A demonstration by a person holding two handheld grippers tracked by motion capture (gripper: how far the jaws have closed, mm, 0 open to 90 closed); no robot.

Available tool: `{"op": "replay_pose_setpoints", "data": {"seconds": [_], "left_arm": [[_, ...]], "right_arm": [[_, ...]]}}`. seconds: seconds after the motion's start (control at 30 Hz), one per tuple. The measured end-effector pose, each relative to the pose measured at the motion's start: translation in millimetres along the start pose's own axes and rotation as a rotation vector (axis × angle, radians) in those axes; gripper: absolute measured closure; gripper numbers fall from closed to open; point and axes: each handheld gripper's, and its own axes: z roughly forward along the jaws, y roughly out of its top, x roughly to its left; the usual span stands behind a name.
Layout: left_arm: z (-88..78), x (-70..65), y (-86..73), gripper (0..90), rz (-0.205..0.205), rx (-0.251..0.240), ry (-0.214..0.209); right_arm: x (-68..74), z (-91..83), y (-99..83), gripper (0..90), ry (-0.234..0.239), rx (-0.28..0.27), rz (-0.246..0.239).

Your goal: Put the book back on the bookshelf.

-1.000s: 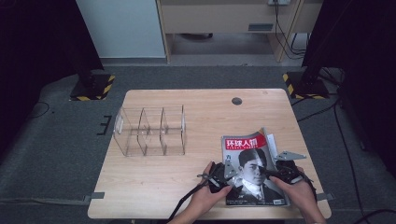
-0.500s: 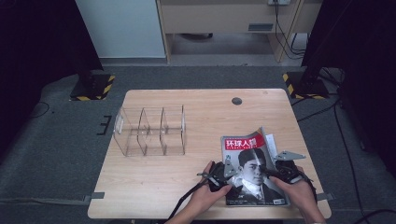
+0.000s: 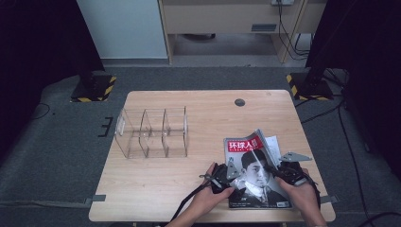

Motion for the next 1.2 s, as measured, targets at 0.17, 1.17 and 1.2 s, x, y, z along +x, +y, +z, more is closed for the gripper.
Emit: {"op": "replay_pose_setpoints", "data": {"seconds": [0.17, 1.17, 1.2], "left_arm": [[-3.9, 18.4, 10.0, 6.5, -0.089, -0.057, 0.014], [0.8, 40.7, -0.1, 7.2, -0.188, -0.044, -0.083], [1.0, 40.2, 0.1, 7.3, -0.188, -0.044, -0.082]], "right_arm": [[-1.2, -1.4, -0.1, 85.8, 0.005, -0.019, 0.001], [5.0, -28.3, 10.7, 87.8, 0.198, -0.256, 0.039], [5.1, -26.9, 10.0, 87.8, 0.205, -0.254, 0.051]]}}
